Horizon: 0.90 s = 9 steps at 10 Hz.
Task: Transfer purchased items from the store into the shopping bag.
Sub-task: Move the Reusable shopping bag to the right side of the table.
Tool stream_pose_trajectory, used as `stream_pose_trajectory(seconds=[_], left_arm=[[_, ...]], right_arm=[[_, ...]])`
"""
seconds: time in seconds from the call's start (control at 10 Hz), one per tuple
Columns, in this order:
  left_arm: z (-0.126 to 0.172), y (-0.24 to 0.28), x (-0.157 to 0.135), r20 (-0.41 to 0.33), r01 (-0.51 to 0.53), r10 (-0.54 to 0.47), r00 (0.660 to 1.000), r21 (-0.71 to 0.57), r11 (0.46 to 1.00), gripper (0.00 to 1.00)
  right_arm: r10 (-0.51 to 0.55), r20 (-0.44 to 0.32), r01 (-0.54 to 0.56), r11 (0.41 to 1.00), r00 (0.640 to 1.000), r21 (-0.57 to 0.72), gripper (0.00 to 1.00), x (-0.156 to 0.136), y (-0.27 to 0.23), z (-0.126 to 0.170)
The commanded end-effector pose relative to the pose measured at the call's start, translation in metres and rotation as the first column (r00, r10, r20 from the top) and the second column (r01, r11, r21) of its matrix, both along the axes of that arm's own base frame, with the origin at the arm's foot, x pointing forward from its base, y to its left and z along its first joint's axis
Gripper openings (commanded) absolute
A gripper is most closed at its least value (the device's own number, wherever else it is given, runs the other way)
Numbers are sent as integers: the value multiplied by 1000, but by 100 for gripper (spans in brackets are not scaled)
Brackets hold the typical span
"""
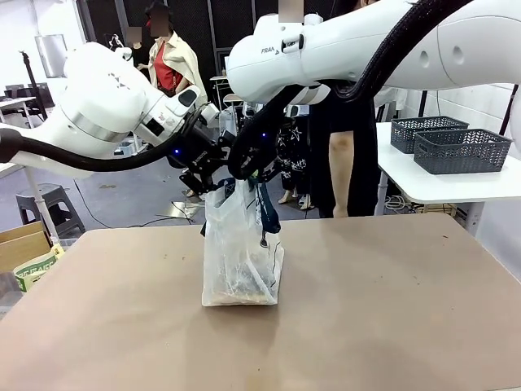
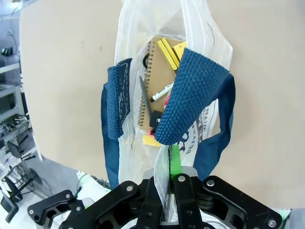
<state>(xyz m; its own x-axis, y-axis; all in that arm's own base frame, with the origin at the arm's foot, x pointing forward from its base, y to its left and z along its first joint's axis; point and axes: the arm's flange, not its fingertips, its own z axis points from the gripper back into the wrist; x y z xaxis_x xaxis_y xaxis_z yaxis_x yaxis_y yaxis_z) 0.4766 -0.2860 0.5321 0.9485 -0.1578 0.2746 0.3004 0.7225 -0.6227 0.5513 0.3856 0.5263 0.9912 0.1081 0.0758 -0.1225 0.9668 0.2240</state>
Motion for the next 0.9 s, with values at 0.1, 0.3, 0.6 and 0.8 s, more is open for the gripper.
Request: stream_pose_trajectory(seconds=[0.1, 0.3, 0.6, 0.8], left_arm=[[-5, -8, -5, 44, 46, -51, 998, 112, 993, 100], [-5, -15, -6, 73, 47, -63, 995, 208, 977, 100], [-9, -20, 2, 109, 15, -45, 993, 264, 964, 40], [-7, -23, 4, 127, 8, -45, 991, 284, 959, 0]], right_arm=[[17, -19, -16, 1000, 1000, 23, 0, 5, 4, 3], [24, -23, -23, 999, 999, 27, 0, 5, 5, 2], [28, -26, -27, 999, 999, 32, 0, 4, 4, 2], [25, -31, -24, 999, 999, 37, 0, 3, 5, 1]])
